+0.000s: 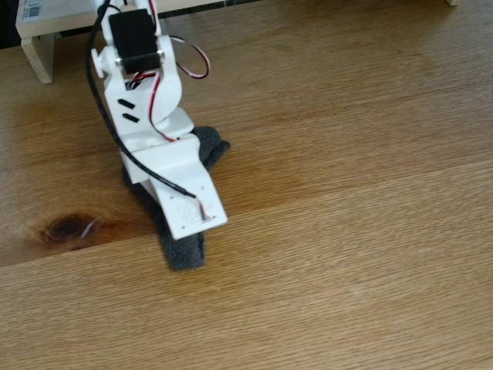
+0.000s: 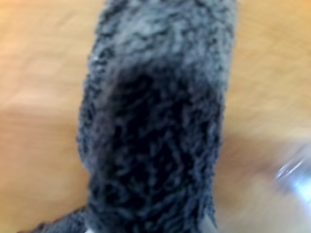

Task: Clean the area in front of the robot

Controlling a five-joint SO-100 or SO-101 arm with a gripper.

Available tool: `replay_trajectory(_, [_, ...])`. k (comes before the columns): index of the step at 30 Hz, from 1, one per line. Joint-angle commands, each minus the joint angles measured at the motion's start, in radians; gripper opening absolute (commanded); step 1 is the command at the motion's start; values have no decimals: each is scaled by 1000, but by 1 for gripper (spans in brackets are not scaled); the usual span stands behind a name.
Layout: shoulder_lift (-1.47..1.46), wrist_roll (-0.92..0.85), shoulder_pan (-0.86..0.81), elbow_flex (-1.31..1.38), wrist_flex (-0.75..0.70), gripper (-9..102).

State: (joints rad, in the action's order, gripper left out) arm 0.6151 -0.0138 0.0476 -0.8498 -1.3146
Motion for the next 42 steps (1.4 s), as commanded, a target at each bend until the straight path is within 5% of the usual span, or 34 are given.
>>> replay_trajectory(1, [290, 77, 129, -43, -77, 0])
replay_trajectory(8, [535, 117, 146, -305, -58, 0])
replay_trajectory(24, [351, 95, -270, -815, 255, 0])
replay_trajectory(36, [561, 333, 120, -828, 75, 0])
replay_trajectory(42, [560, 368, 278, -827, 149, 0])
